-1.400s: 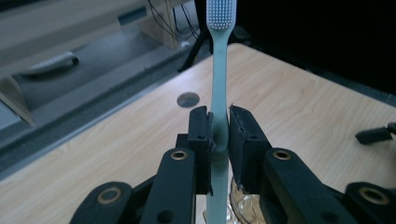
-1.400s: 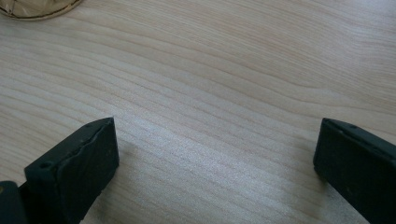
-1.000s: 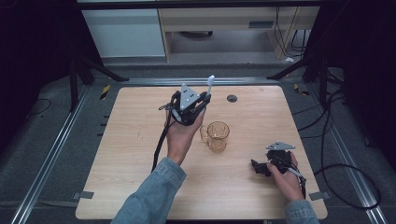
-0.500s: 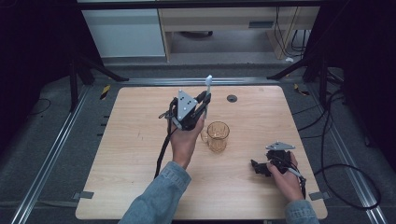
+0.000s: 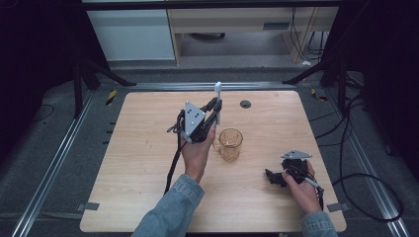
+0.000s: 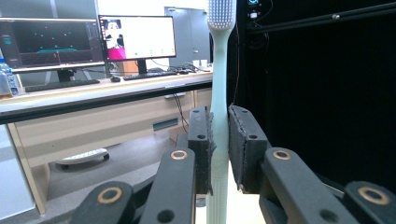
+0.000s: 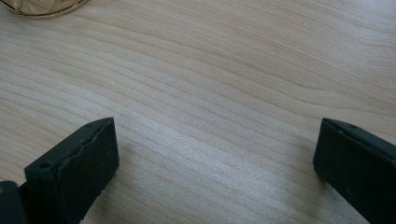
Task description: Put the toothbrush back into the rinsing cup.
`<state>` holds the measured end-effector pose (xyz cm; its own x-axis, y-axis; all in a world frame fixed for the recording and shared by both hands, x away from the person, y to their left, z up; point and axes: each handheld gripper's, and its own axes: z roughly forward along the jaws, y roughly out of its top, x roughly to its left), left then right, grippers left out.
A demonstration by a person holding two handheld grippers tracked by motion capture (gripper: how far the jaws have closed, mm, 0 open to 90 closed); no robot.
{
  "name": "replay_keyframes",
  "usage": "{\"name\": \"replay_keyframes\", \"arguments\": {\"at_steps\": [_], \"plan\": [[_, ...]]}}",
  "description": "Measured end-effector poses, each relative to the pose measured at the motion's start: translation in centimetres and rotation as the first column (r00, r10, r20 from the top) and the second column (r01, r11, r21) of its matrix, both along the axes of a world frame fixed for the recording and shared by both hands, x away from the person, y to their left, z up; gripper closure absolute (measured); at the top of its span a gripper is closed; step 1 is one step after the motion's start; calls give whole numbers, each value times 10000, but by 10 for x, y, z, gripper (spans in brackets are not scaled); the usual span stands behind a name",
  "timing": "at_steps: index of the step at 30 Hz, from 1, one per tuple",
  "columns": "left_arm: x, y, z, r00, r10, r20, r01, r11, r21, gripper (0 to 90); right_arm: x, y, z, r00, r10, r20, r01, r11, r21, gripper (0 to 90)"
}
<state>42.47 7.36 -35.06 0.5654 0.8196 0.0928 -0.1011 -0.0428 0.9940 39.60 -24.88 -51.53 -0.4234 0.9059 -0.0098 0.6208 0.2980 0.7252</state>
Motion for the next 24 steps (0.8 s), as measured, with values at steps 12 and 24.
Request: {"name": "replay_keyframes", "arguments": {"at_steps": [12, 24], "plan": [[-3, 3, -12, 9997, -115, 205, 122, 9993, -341, 789, 0, 0, 0, 10000, 57, -6, -57, 10000, 32, 6], [-1, 15, -31, 10000, 18, 87, -11, 9971, -758, 789, 0, 1, 0, 10000, 97, -12, -97, 9999, 38, 6]]}}
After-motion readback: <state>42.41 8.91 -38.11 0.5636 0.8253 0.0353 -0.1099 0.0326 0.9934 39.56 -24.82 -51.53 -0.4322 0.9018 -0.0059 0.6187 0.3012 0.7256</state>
